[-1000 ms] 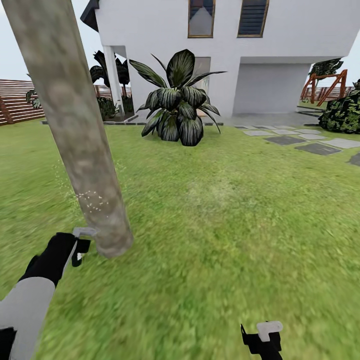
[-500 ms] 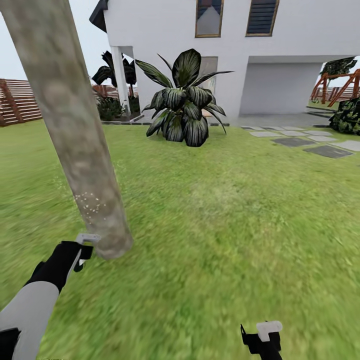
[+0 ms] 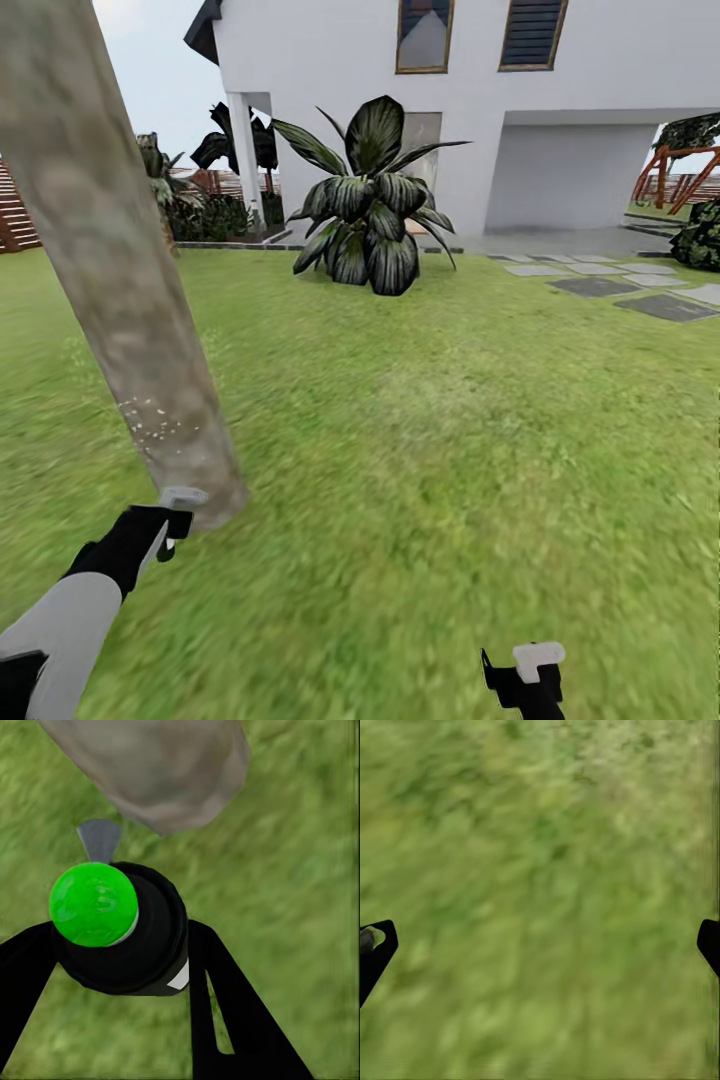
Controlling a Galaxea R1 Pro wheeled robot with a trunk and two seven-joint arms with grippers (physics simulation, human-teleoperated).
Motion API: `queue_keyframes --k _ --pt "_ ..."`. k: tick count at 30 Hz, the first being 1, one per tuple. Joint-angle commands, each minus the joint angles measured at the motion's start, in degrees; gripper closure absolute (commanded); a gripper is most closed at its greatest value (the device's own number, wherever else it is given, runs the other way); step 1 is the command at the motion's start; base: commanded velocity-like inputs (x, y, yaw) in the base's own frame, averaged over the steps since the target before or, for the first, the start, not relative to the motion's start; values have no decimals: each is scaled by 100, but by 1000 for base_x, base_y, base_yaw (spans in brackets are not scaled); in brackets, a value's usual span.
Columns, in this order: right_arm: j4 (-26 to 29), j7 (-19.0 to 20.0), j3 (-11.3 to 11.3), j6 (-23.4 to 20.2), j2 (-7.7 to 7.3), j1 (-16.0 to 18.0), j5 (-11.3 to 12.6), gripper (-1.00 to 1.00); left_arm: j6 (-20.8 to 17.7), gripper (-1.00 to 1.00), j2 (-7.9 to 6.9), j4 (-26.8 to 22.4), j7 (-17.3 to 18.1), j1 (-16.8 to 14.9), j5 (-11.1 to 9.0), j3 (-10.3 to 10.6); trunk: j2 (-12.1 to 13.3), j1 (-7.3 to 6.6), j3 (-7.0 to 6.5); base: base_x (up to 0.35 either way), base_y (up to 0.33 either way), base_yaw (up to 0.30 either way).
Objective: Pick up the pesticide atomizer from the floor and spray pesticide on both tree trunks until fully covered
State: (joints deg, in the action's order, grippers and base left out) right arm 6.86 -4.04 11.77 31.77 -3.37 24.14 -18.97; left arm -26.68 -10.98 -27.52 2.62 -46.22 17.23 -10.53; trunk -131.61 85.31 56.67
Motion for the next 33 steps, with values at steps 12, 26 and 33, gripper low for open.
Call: queue_keyframes --k 12,26,33 --pt "0 0 1 -2 3 2 1 -100 599 100 -17 174 -929 136 -577 6 0 0 0 98 -262 106" --pt "-1 8 1 -4 3 0 -2 -100 611 100 131 171 -1035 157 -622 7 0 0 0 199 -216 91" --pt "-7 8 0 -4 3 2 -2 -100 611 100 132 168 -1035 157 -615 7 0 0 0 192 -209 91"
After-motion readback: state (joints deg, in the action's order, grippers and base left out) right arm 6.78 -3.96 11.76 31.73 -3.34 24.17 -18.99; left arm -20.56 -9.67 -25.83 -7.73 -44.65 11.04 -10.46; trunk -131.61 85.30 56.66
